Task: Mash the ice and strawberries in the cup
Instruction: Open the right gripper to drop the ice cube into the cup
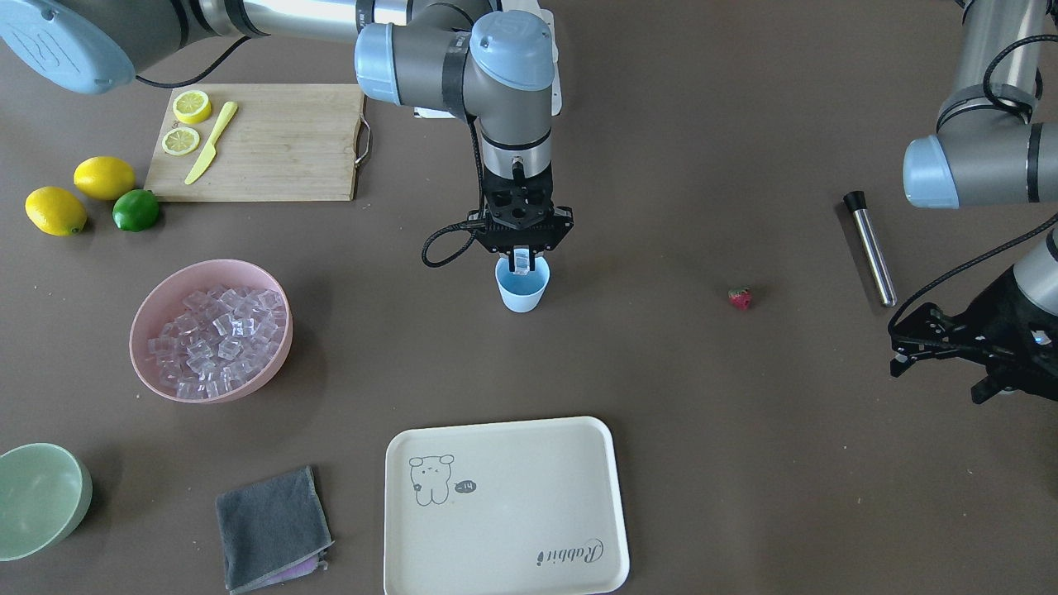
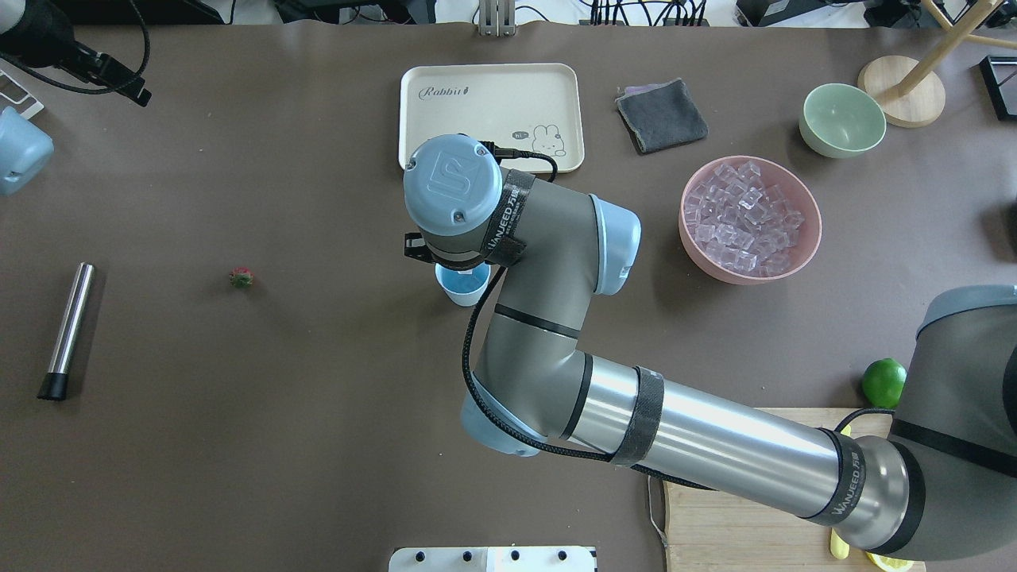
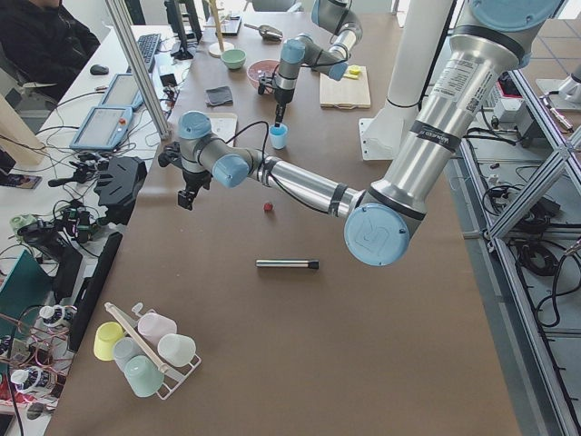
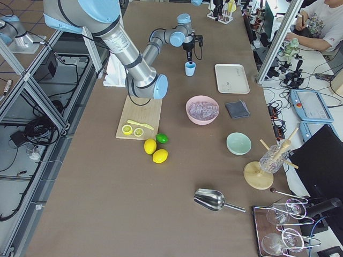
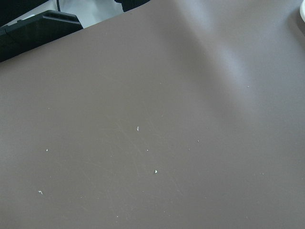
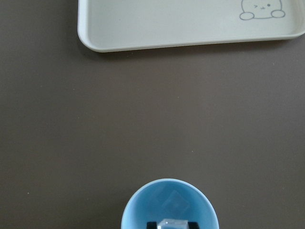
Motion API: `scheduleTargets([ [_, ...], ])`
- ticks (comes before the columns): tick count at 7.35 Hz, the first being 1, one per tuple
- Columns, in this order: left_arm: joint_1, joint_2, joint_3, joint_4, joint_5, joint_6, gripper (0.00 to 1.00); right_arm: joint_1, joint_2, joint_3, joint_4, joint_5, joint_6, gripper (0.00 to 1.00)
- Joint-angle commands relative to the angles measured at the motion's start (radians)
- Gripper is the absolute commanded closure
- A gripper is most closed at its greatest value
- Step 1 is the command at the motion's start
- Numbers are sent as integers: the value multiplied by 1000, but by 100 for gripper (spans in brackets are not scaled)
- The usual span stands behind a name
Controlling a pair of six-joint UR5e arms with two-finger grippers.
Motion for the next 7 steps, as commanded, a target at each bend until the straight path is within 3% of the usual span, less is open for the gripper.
scheduleTargets([
  [1, 0, -1, 4, 0, 1, 0, 2, -3, -8, -15, 2, -4, 5, 87],
  [2, 0, -1, 4, 0, 1, 0, 2, -3, 1, -27, 2, -4, 2, 77],
  [3, 0, -1, 4, 1, 1, 2, 2, 1, 0, -30, 20, -4, 0, 56],
  [5, 2, -1, 4, 0, 1, 2, 2, 3, 0, -35, 43, -4, 8, 22],
  [6, 2, -1, 5, 1, 1, 2, 2, 4, 1, -33, 43, -4, 8, 14],
  [7, 2, -1, 4, 1, 1, 2, 2, 39, 12, -18, 38, 13, -3, 14],
])
